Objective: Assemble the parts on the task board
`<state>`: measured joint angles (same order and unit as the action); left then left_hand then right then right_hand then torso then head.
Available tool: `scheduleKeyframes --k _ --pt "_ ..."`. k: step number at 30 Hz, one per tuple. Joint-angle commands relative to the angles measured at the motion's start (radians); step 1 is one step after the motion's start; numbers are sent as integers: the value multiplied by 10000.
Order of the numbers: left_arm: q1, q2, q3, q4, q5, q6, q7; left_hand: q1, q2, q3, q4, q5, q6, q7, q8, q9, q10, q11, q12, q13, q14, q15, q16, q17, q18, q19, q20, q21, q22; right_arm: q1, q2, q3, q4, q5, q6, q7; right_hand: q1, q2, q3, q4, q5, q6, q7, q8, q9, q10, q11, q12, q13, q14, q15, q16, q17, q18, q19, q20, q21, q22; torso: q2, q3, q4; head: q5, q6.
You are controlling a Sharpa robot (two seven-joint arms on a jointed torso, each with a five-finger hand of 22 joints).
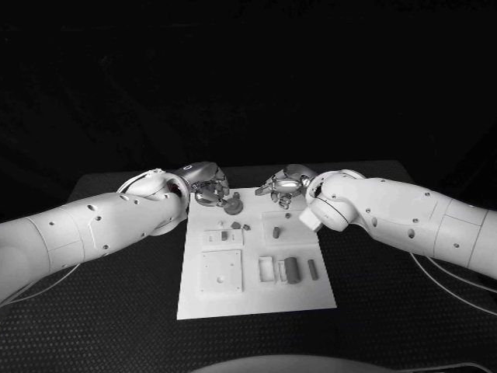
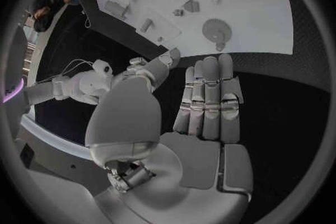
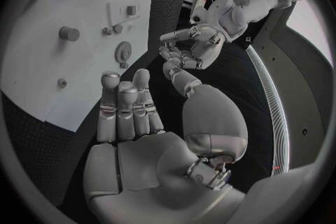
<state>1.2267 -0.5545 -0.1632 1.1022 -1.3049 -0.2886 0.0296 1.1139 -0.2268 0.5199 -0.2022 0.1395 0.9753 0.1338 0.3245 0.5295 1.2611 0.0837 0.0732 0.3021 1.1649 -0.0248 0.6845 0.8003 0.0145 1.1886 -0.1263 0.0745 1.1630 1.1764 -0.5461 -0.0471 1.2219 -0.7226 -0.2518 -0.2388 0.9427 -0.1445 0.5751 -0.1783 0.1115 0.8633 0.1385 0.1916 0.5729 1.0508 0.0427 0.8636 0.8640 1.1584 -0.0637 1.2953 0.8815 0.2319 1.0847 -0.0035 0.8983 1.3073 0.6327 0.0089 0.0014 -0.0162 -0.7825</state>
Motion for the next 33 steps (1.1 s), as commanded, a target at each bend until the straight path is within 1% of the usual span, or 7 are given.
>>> scheduleKeyframes --k 1,3,10,18,26,28,33 --pt "32 224 -27 -181 -351 1540 -1163 -494 16 -219 307 -362 -35 -17 -35 31 109 -84 93 116 99 -46 74 109 80 108 11 11 67 -4 -77 4 86 -560 -165 174 4 126 3 -79 10 -29 140 67 19 1 -39 44 3 13 -66 12 7 299 66 -35 -16 110 6 3 -14 16 6" --pt "35 376 -28 -297 -555 1999 -1485 -731 7 -394 540 -770 65 -77 -14 81 294 -219 293 328 132 -174 434 333 90 250 -93 127 265 -4 -117 7 116 -586 -174 176 1 131 0 -89 10 -23 138 71 20 5 -41 47 1 16 -68 13 6 299 70 -36 -15 109 11 6 -23 9 5" --pt "36 905 -49 -644 -628 2956 -2379 -857 255 -486 926 -851 228 -167 24 204 330 -336 638 764 124 -302 922 529 66 403 -233 252 615 -3 -244 42 200 -669 -202 174 -7 136 -5 -105 10 -15 135 77 22 11 -44 50 -2 22 -71 14 5 299 76 -37 -14 109 22 17 -23 -3 15" --pt "32 1396 -254 -976 -622 2830 -2895 -935 201 -765 1233 -890 24 -58 -217 173 73 -499 1515 1585 296 -479 1704 711 109 770 -410 515 1156 -3 -298 80 246 -720 -205 174 -13 138 -8 -113 10 -12 134 79 22 13 -45 51 -4 25 -72 14 4 299 79 -38 -14 108 29 13 -20 -28 -22" --pt "21 1686 -474 -1146 -577 2715 -3274 203 660 -360 599 -744 451 -317 -119 285 -88 -857 3621 3113 861 -877 3180 967 166 1615 -764 1335 1730 -3 -304 98 239 -738 -174 164 -27 139 -14 -118 9 -11 134 80 22 15 -46 51 -8 27 -73 14 2 299 82 -37 -15 107 45 21 -31 -52 -67" --pt "19 1747 -497 -1222 -577 2675 -3286 72 726 -319 413 -736 527 -369 -162 313 -544 -902 4390 3614 773 -904 3543 839 119 1548 -846 1609 1721 -3 -318 100 249 -743 -173 164 -32 141 -16 -118 9 -11 133 80 22 15 -46 51 -8 28 -73 13 2 299 83 -37 -15 107 42 16 -16 -68 -76" --pt "13 1880 -522 -1359 -582 2546 -3427 -115 749 -317 400 -779 701 -436 -122 376 -535 -1011 4892 3815 929 -1017 3899 738 141 1701 -946 1921 1724 -3 -336 114 278 -765 -188 156 -39 141 -18 -120 9 -11 133 81 22 16 -46 52 -10 29 -74 13 1 299 84 -37 -15 106 48 6 -6 -89 -101"
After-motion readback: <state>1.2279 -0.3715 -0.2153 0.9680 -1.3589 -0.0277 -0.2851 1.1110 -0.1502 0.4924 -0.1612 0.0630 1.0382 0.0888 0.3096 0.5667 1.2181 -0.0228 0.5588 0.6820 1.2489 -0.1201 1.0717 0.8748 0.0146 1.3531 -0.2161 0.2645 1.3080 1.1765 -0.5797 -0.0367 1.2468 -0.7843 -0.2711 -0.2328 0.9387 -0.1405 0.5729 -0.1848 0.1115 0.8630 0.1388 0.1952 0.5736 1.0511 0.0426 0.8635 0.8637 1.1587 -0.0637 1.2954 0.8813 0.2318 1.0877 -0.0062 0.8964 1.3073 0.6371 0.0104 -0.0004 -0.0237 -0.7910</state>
